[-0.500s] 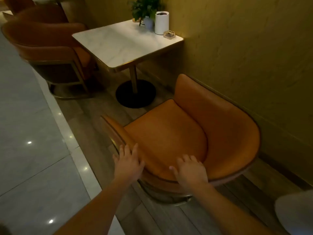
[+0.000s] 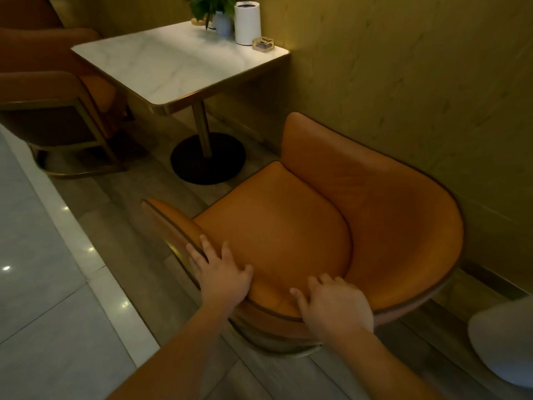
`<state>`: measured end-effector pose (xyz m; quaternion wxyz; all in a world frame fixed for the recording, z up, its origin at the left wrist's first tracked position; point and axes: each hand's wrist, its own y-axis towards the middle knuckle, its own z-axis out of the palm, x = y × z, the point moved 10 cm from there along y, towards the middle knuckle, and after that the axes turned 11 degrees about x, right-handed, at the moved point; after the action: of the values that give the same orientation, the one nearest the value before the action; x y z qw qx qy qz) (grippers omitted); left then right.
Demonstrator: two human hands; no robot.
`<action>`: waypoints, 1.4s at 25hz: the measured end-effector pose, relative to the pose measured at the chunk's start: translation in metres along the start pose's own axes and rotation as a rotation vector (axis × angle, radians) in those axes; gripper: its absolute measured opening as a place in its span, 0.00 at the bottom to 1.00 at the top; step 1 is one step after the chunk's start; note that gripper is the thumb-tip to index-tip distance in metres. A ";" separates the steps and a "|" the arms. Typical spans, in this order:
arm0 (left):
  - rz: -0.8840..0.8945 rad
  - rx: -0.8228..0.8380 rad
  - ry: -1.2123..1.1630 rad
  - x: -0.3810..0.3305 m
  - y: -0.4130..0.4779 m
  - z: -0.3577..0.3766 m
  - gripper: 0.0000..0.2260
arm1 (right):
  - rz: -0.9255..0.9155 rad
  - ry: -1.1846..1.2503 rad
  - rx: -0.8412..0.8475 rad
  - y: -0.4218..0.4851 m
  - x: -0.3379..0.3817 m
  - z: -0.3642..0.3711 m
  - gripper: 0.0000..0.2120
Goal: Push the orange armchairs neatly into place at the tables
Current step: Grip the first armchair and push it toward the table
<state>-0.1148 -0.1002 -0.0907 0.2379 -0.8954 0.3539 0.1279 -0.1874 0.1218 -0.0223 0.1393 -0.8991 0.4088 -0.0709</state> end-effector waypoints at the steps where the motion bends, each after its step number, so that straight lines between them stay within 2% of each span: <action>1: -0.001 -0.015 0.000 0.000 0.002 0.000 0.35 | 0.016 0.009 0.015 0.003 -0.002 0.002 0.23; 7: 0.004 -0.049 0.119 -0.011 0.013 0.001 0.36 | 0.041 0.051 0.042 0.017 -0.003 -0.002 0.20; 20: 0.012 0.010 0.197 -0.050 0.092 -0.017 0.34 | 0.105 0.064 -0.084 0.087 -0.024 -0.034 0.16; 24: 0.025 -0.051 0.134 -0.065 0.111 -0.022 0.32 | 0.111 0.057 -0.153 0.106 -0.037 -0.047 0.14; 29: 0.057 -0.079 0.133 -0.083 0.143 -0.020 0.31 | 0.028 -0.078 -0.300 0.126 -0.043 -0.058 0.17; 35: 0.057 -0.100 0.142 -0.103 0.184 -0.026 0.29 | 0.017 -0.112 -0.335 0.166 -0.053 -0.073 0.21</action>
<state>-0.3144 -0.1719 -0.0895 0.1633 -0.9026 0.3884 0.0883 -0.3585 0.0442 -0.0048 0.0106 -0.9089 0.4139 0.0498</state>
